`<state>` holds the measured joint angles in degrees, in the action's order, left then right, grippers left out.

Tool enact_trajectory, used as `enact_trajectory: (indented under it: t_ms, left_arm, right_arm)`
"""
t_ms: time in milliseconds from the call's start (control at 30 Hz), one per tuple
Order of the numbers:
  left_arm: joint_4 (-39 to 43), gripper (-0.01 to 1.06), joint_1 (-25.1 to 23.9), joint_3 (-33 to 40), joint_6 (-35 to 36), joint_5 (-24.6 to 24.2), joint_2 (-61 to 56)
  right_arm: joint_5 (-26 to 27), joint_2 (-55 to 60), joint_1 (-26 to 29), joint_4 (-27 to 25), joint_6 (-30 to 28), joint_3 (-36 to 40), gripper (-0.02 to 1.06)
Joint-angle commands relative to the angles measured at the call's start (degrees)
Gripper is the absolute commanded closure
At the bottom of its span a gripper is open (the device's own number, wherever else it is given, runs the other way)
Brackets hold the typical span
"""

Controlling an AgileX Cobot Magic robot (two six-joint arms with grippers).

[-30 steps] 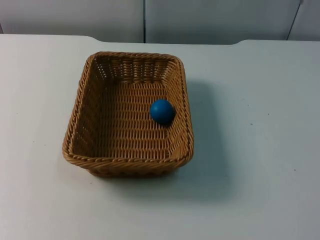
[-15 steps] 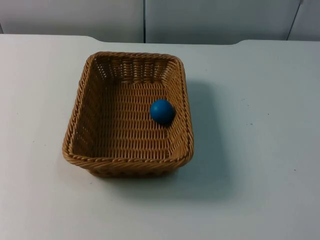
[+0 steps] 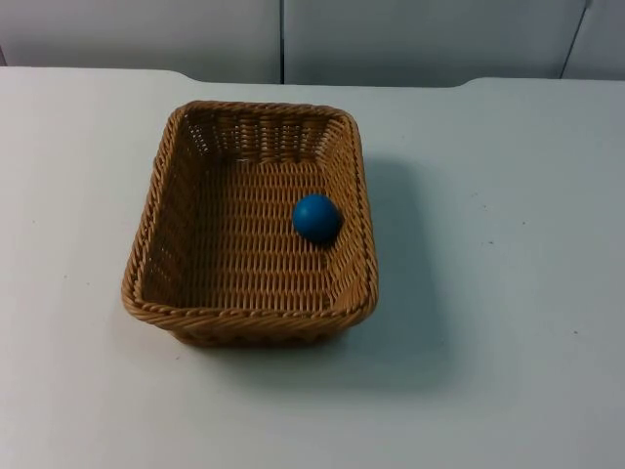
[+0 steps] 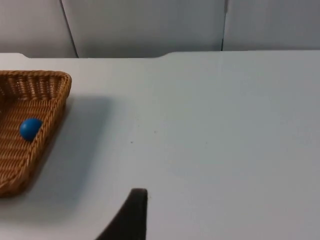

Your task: Pick up the basket with the left hand and place the ball into the basket with the right hand.

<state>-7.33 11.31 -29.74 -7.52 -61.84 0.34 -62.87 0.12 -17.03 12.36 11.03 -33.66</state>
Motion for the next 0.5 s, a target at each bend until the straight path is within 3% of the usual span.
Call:
enact_trajectory:
  t_ms: [0,67,100,467]
  left_arm:
    - [-0.4,0.00,0.3,0.3,0.4,0.1,-0.3]
    - [-0.4,0.00,0.3,0.3,0.4,0.1,-0.3]
    - [-0.4,0.00,0.3,0.3,0.4,0.1,-0.3]
    - [-0.3,0.00,0.3,0.3,0.4,0.1,-0.3]
  right_arm:
    - [-0.2,-0.1,-0.2,-2.3,-1.9,1.7,0.00]
    - [3.8,-0.1,-0.1,-8.4,-5.7,2.9,0.00]
    - [4.2,-0.1,-0.1,-9.1,-5.9,3.0,0.00]
    - [1.1,-0.1,-0.1,-9.1,-6.2,4.1,0.00]
